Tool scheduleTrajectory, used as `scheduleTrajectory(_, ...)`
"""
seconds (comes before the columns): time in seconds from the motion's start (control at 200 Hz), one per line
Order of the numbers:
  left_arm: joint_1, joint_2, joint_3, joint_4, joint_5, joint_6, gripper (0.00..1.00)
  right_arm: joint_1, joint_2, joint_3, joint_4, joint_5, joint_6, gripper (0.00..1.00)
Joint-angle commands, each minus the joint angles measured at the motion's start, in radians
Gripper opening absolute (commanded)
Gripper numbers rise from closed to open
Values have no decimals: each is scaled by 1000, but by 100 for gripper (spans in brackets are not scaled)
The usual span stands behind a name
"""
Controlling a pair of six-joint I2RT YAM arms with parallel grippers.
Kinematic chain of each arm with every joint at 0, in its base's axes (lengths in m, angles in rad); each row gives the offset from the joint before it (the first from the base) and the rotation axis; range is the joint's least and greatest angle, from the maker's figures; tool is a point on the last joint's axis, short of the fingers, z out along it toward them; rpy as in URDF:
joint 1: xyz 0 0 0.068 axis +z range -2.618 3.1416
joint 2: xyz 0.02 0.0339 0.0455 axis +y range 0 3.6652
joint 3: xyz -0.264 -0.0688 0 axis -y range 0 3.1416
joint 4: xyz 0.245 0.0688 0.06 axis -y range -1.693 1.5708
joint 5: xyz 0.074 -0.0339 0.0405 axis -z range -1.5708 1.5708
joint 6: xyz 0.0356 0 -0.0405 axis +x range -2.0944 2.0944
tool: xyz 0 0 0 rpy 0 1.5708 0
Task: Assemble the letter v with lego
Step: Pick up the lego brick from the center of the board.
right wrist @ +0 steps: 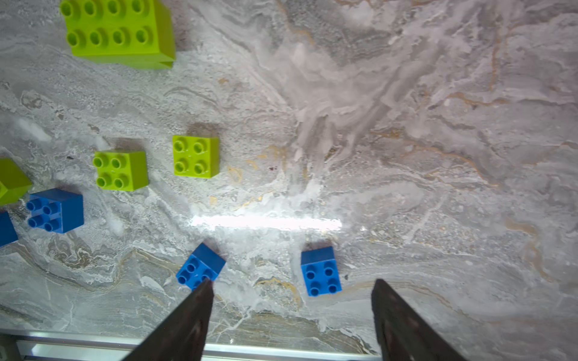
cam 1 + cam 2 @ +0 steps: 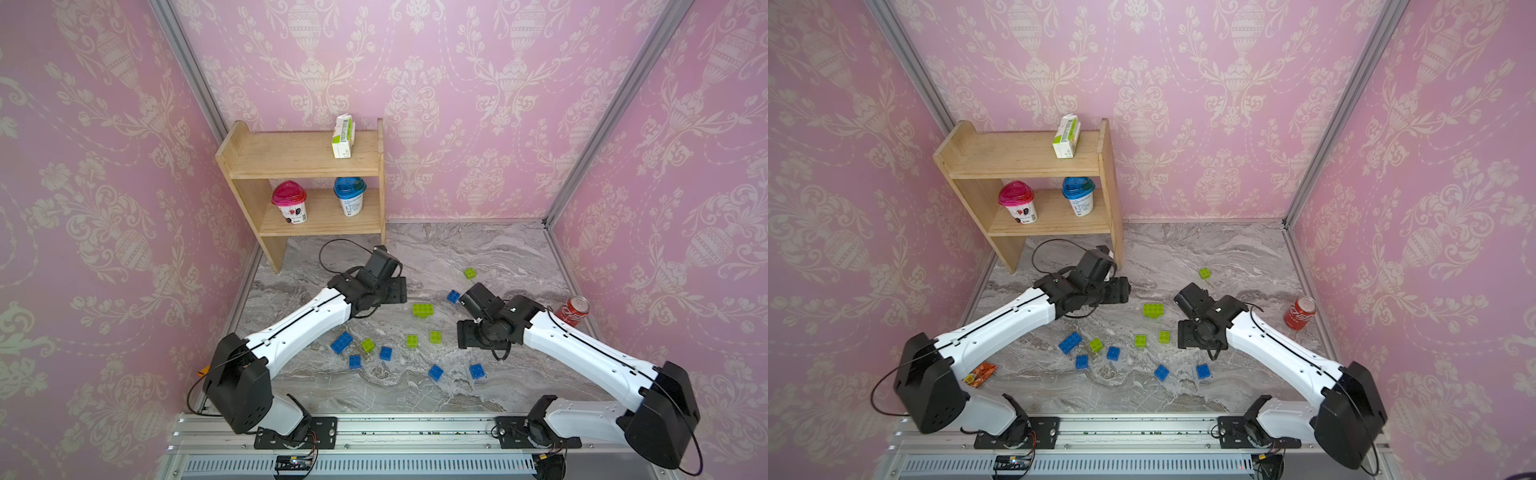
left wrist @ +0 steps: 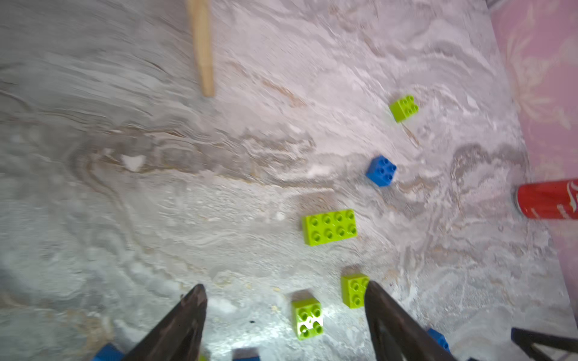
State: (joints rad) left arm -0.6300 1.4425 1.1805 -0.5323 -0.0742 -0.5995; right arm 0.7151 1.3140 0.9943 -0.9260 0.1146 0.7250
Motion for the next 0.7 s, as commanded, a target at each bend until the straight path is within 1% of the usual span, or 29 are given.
scheduleTrajectory(0.0, 68, -51, -89, -80, -36, 114, 80, 121, 174, 118, 69, 69, 118, 79)
scheduleTrajectory(0.075, 102, -82, -137, -61, -39, 119, 80, 168, 284, 190, 123, 50, 149, 74)
scheduleTrajectory(0.175, 127, -102, -203, 0, 10, 106, 80, 187, 398, 279, 159, 27, 161, 65)
scheduleTrajectory(0.3, 131, -86, -236, 20, 27, 116, 80, 187, 492, 362, 139, 26, 156, 65)
scheduleTrajectory(0.365, 134, -80, -247, 30, 28, 126, 80, 188, 524, 380, 145, 19, 158, 63)
scheduleTrajectory(0.535, 138, -67, -263, 64, 48, 126, 81, 188, 616, 438, 121, 5, 160, 62)
scheduleTrajectory(0.615, 140, -65, -267, 66, 45, 129, 81, 188, 639, 454, 98, 9, 162, 57)
scheduleTrajectory(0.69, 141, -64, -274, 76, 47, 129, 81, 190, 652, 459, 95, -1, 165, 56)
